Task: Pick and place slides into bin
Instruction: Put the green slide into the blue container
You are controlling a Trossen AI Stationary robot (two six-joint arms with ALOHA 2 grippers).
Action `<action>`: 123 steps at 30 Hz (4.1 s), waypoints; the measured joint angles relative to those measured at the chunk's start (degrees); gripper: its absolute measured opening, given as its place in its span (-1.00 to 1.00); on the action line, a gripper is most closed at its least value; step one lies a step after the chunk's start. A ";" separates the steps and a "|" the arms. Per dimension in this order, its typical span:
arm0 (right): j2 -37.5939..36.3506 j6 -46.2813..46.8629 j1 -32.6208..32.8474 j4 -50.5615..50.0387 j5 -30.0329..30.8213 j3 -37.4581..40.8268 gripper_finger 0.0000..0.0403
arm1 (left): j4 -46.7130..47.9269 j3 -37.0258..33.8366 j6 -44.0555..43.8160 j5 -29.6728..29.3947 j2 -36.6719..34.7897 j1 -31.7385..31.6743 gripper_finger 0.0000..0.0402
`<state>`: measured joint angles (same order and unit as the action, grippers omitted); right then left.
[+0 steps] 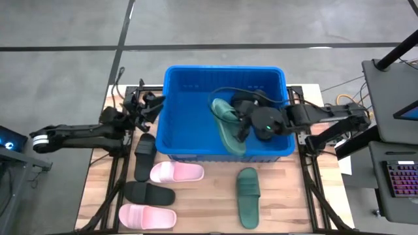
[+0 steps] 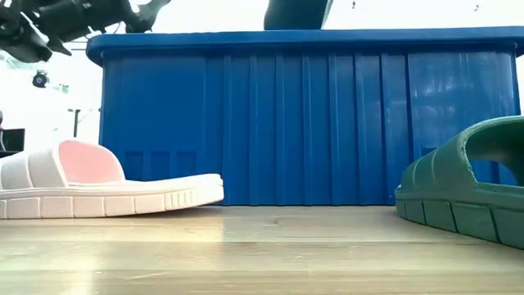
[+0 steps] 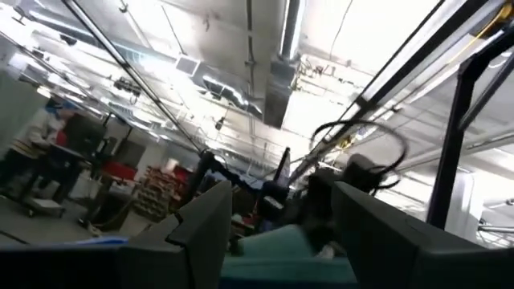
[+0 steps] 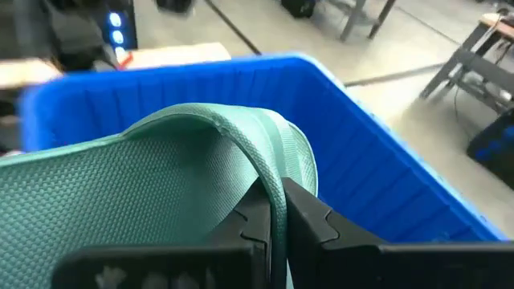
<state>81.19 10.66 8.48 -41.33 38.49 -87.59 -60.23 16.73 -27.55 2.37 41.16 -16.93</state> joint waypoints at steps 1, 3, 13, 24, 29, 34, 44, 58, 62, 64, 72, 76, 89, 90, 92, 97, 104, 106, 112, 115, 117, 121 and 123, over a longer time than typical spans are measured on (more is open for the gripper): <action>0.50 -0.84 -1.34 0.00 -0.33 0.00 -0.94 | 1.57 0.01 0.00 -0.05 -1.44 0.00 0.00; 1.47 -3.58 -3.91 0.01 -0.46 -0.04 -0.94 | 6.47 0.21 -0.19 0.00 -4.38 0.02 0.00; 6.94 -15.95 -17.37 2.07 -1.31 -0.26 -0.94 | 18.76 -0.24 -0.10 -2.28 -12.12 0.00 0.00; 18.42 -32.22 -25.20 7.07 -7.38 -0.31 -0.94 | 20.83 -1.03 1.01 -2.58 -11.40 0.00 0.00; 22.88 -35.24 -25.66 7.50 -7.08 -0.31 -0.94 | 20.72 -1.05 1.41 -3.04 -12.05 -0.04 0.00; 26.39 -35.65 -25.64 7.76 -7.77 -0.31 -0.94 | 20.84 -1.23 1.46 -5.99 -12.03 -0.04 0.00; 33.80 -36.25 -26.13 11.37 -10.95 -0.31 -0.94 | 20.98 -1.60 1.31 -7.30 -11.29 -0.09 0.00; 38.39 -38.26 -28.51 10.33 -10.38 -0.19 -0.94 | 20.84 -1.66 0.98 -7.21 -12.19 -0.09 0.00; 36.75 -38.51 -29.13 8.95 -13.78 -0.02 -0.94 | 20.92 -1.81 1.00 -7.22 -12.19 -0.09 0.00; 35.93 -39.48 -29.35 8.90 -17.29 -0.02 -0.94 | 21.00 -1.84 1.03 -7.21 -12.04 -0.09 0.00; 35.51 -45.07 -30.45 6.14 -24.27 0.09 -0.94 | 20.97 -1.86 1.20 -7.23 -12.06 -0.11 0.00; 35.73 -45.30 -31.45 6.34 -22.72 0.16 -0.94 | 20.97 -1.86 1.21 -7.23 -12.06 -0.12 0.00; 35.76 -45.43 -32.74 6.40 -22.33 0.17 -0.94 | 20.95 -1.86 1.22 -7.23 -11.95 -0.13 0.00; 35.76 -45.43 -32.73 6.35 -22.31 0.17 -0.94 | 20.96 -1.86 1.22 -7.23 -11.95 -0.13 0.00; 35.76 -45.36 -32.73 6.31 -22.20 0.17 -0.94 | 20.95 -1.86 1.22 -7.23 -11.95 -0.13 0.00; 35.76 -47.45 -32.73 5.47 -22.18 0.16 -0.87 | 20.97 -1.86 1.22 -7.23 -11.95 -0.13 0.00; 35.74 -46.39 -32.75 3.27 -22.20 -0.45 -0.51 | 22.31 -1.90 1.12 -7.23 -11.92 -0.14 0.00; 35.74 -45.85 -32.77 1.73 -22.60 -1.37 -0.39 | 22.26 -1.89 1.11 -7.23 -11.95 -0.15 0.00; 35.62 -40.41 -32.86 -5.23 -22.87 -4.89 -0.16 | 22.28 -1.90 1.09 -7.23 -11.95 -0.15 0.00; 35.56 -38.66 -32.84 -8.23 -23.08 -6.09 -0.14 | 22.28 -1.90 1.07 -7.23 -11.95 -0.15 0.00; 35.56 -37.24 -32.81 -9.42 -23.29 -6.85 -0.15 | 22.28 -1.91 1.16 -7.23 -11.94 -0.15 0.00; 35.55 -33.05 -32.68 -11.89 -23.68 -8.99 -0.15 | 22.28 -1.92 1.18 -7.23 -11.95 -0.15 0.00; 35.50 -31.11 -32.66 -13.19 -24.90 -10.65 -0.15 | 22.28 -1.95 1.13 -7.21 -11.95 -0.15 0.00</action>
<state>116.68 -20.45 -24.18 -54.53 13.60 -98.24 -37.95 14.79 -26.42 -4.84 29.21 -17.08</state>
